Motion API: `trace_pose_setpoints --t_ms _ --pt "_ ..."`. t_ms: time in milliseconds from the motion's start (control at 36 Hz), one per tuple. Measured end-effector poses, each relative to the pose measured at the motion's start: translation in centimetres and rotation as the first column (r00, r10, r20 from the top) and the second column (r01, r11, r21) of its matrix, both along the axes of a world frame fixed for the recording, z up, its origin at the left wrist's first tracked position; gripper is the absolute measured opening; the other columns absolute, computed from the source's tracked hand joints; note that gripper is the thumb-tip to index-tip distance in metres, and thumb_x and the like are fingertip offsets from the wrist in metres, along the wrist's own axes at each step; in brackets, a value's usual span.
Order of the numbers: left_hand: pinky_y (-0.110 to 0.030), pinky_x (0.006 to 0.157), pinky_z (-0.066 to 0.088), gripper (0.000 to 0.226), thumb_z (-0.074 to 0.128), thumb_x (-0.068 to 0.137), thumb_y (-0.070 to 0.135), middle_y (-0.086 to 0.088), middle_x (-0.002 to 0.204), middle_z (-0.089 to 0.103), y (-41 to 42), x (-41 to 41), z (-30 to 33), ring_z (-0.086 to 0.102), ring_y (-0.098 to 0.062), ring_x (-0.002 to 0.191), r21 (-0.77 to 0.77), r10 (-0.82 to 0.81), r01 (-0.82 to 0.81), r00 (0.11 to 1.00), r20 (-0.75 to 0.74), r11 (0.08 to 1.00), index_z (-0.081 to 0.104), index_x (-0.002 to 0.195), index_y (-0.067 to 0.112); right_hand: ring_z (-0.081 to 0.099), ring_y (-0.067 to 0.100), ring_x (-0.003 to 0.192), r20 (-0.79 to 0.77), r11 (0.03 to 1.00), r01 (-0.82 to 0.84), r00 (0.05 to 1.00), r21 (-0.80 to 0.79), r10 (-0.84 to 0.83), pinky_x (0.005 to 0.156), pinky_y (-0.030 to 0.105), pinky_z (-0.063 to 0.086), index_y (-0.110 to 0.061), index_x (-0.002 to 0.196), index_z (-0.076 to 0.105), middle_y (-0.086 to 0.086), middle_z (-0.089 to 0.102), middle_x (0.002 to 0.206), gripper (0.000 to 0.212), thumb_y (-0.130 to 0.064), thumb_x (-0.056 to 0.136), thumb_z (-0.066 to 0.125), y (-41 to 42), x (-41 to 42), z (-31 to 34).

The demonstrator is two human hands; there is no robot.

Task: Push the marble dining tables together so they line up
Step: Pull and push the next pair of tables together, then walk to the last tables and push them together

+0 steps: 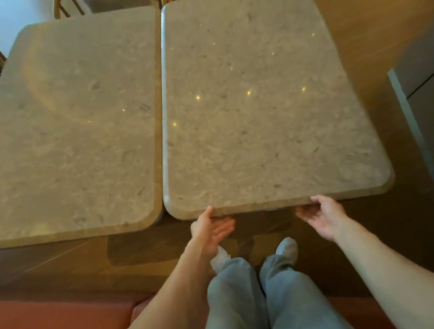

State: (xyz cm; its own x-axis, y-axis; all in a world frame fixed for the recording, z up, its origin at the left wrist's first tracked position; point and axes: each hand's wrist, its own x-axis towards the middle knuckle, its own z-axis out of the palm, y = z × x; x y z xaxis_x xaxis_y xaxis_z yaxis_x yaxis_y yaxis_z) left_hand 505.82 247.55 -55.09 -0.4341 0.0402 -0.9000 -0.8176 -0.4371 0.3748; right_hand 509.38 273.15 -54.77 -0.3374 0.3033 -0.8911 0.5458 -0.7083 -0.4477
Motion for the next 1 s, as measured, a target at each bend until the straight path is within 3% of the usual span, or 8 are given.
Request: trace_pose_setpoints --t_ms 83,139,222,250,333,472,639,1000 --pt "-0.045 0.068 0.063 0.037 0.045 0.104 0.020 -0.022 0.077 0.076 -2.9 -1.9 2.0 0.075 -0.034 0.067 -0.394 -0.382 0.386 0.920 0.091 0.834 0.066 0.104 -0.011 0.056 0.038 0.126 0.165 0.988 -0.133 0.979 0.080 0.119 0.101 0.049 0.051 -0.009 0.140 0.046 0.022 0.052 0.141 0.039 -0.012 0.101 0.050 1.0 -0.8 3.4" --pt "-0.039 0.055 0.062 0.036 0.043 0.101 0.014 -0.021 0.066 0.073 -3.5 -5.0 4.0 0.071 -0.030 0.053 -0.520 -0.395 0.383 0.914 0.094 0.763 0.068 0.092 -0.010 0.054 0.036 0.126 0.174 0.991 -0.121 0.979 0.064 0.109 0.100 0.045 0.051 -0.009 0.144 0.041 0.022 0.047 0.141 0.045 -0.017 0.100 0.050 2.3 -2.5 5.9" --pt "-0.028 0.040 0.055 0.025 0.043 0.097 0.008 -0.020 0.072 0.069 -0.7 -11.0 8.6 0.066 -0.022 0.040 -0.516 -0.381 0.288 0.921 -0.081 0.807 0.062 0.088 -0.006 0.057 0.027 0.086 0.049 0.994 -0.045 0.998 0.096 0.040 0.087 0.038 0.050 -0.003 0.120 0.051 0.017 0.052 0.099 0.022 -0.013 0.100 0.048 4.3 -6.8 10.3" --pt "-0.026 0.040 0.055 0.022 0.043 0.097 0.008 -0.020 0.077 0.068 1.1 -13.0 10.4 0.066 -0.019 0.041 -0.490 -0.405 0.280 0.899 -0.168 0.825 0.061 0.092 -0.004 0.052 0.024 0.073 -0.010 0.993 -0.005 1.000 0.114 0.007 0.080 0.037 0.050 -0.003 0.104 0.053 0.013 0.048 0.085 0.011 -0.011 0.099 0.047 5.0 -8.6 12.0" --pt "-0.027 0.048 0.057 0.021 0.044 0.099 0.009 -0.022 0.091 0.067 7.9 -17.9 16.4 0.069 -0.020 0.053 -0.417 -0.461 0.281 0.774 -0.435 0.865 0.061 0.103 -0.003 0.049 0.021 0.065 -0.289 0.994 0.070 0.956 0.081 -0.044 0.065 0.033 0.046 -0.011 0.077 0.050 0.008 0.047 0.073 0.023 -0.008 0.099 0.045 6.9 -13.7 17.7" --pt "-0.032 0.075 0.057 0.022 0.045 0.104 0.013 -0.015 0.109 0.068 20.0 -20.2 25.6 0.068 -0.022 0.088 -0.352 -0.423 0.236 0.467 -0.776 0.906 0.065 0.110 0.005 0.067 0.019 0.082 -0.654 0.973 0.091 0.753 0.214 0.074 0.073 0.029 0.055 -0.011 0.097 0.063 0.008 0.068 0.092 0.019 -0.018 0.102 0.046 11.1 -17.7 26.0" --pt "-0.034 0.091 0.056 0.025 0.045 0.105 0.020 -0.006 0.115 0.070 30.3 -18.3 30.7 0.068 -0.021 0.107 -0.369 -0.404 0.172 0.255 -0.879 0.913 0.066 0.116 0.011 0.070 0.027 0.106 -0.719 0.870 0.077 0.601 0.487 0.349 0.092 0.038 0.055 -0.016 0.104 0.069 0.015 0.072 0.112 0.025 -0.030 0.094 0.050 19.2 -18.0 30.3" --pt "-0.036 0.096 0.053 0.030 0.041 0.106 0.018 -0.013 0.120 0.068 46.7 -16.7 32.4 0.065 -0.029 0.113 -0.354 -0.308 -0.058 0.380 -0.872 0.933 0.064 0.120 0.004 0.069 0.030 0.109 -0.688 0.816 -0.097 0.487 0.570 0.538 0.096 0.043 0.055 -0.014 0.111 0.068 0.014 0.072 0.114 0.025 -0.025 0.103 0.047 36.3 -19.1 31.6"
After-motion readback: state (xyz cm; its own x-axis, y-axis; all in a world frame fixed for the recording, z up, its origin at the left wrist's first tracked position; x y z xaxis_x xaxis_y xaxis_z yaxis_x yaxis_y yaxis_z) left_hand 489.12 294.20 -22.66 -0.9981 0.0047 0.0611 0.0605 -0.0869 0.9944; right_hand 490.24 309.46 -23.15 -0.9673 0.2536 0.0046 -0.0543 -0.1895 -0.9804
